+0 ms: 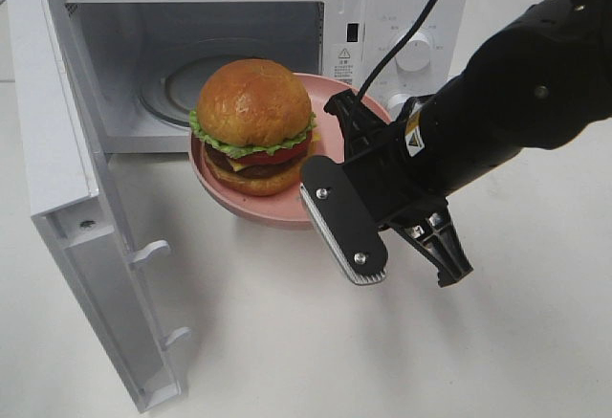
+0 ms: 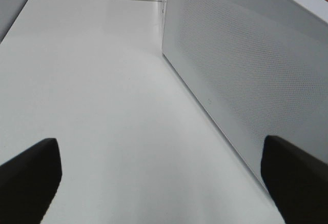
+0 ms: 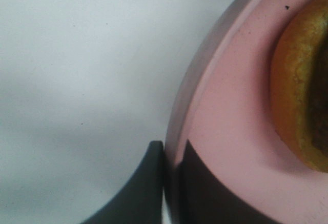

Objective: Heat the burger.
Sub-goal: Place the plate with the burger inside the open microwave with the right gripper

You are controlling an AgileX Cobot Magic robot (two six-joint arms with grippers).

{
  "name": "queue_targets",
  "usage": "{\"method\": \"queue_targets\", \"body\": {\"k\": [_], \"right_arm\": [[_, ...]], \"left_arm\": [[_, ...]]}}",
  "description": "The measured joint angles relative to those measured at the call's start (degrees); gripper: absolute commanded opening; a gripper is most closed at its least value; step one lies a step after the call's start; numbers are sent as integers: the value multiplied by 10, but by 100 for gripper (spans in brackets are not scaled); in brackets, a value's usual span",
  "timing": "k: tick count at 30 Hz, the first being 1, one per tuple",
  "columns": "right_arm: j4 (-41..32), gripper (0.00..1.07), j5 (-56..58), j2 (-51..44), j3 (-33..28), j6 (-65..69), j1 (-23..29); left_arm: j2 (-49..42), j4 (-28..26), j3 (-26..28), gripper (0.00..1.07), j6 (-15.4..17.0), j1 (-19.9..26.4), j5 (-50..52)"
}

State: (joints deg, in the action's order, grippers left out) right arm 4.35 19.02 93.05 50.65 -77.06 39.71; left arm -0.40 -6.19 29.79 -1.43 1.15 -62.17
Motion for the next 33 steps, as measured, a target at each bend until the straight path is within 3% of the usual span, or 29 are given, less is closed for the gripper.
{"method": "queue_targets", "body": {"k": [33], "right_arm": [[38, 0, 46, 189, 233, 77, 3]], "left_arm": [[0, 0, 0, 98, 0, 0, 0]]}}
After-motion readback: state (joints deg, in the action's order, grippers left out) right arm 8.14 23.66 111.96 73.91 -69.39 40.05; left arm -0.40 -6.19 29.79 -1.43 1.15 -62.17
